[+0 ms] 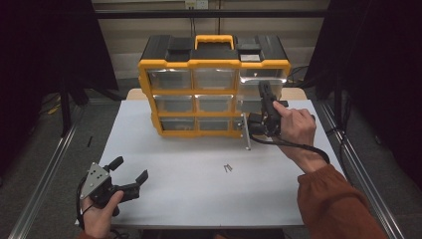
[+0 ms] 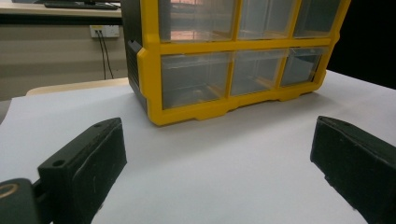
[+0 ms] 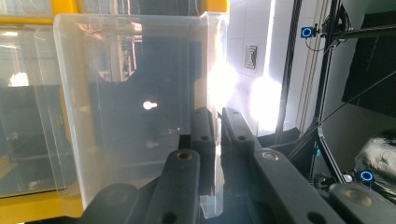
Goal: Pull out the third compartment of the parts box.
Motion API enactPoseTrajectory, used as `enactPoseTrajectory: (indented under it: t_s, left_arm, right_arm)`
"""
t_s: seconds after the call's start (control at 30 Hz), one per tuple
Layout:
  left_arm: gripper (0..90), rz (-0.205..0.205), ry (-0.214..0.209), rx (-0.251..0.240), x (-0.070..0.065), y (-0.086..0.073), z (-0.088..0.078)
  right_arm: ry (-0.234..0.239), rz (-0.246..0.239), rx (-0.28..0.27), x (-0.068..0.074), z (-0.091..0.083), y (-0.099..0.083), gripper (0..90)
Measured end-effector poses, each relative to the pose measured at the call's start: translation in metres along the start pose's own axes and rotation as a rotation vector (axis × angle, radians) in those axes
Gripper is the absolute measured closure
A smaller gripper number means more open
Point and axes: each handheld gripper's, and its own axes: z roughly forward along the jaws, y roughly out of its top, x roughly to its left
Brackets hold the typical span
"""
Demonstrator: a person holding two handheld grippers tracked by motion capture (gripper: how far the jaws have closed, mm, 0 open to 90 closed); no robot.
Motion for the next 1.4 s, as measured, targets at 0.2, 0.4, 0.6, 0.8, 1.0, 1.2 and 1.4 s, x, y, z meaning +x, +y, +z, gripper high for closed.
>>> enactPoseTrajectory:
  t_s: [0.2, 0.4, 0.6, 0.8, 1.0, 1.2, 1.4]
  left_arm:
    - [3.4, 0.003, 0.005, 0.003, 0.0, 0.0, 0.0]
    - [3.3, 0.002, 0.006, 0.006, 0.001, 0.0, 0.0]
    - [3.3, 0.002, 0.006, 0.007, 0.0, 0.0, 0.0]
    - [3.3, 0.001, 0.007, 0.007, 0.001, 0.0, 0.0]
    - [3.3, -0.002, 0.006, 0.005, 0.001, 0.0, 0.0]
    - [3.4, 0.0, 0.006, 0.007, 0.001, 0.0, 0.0]
    - [3.3, -0.004, 0.007, 0.004, 0.001, 0.0, 0.0]
  right_arm:
    - [-0.008, -0.008, -0.006, -0.001, -0.006, 0.001, 84.5]
    - [-0.015, -0.009, -0.009, -0.001, -0.014, 0.001, 84.5]
    - [-0.02, -0.016, -0.015, -0.001, -0.018, 0.0, 84.6]
    - [-0.023, -0.023, -0.02, -0.003, -0.024, 0.001, 84.6]
    - [-0.027, -0.019, -0.02, -0.003, -0.029, 0.001, 84.6]
    - [-0.03, -0.022, -0.027, -0.004, -0.035, 0.0, 84.6]
    - [-0.034, -0.021, -0.03, -0.004, -0.04, 0.001, 84.6]
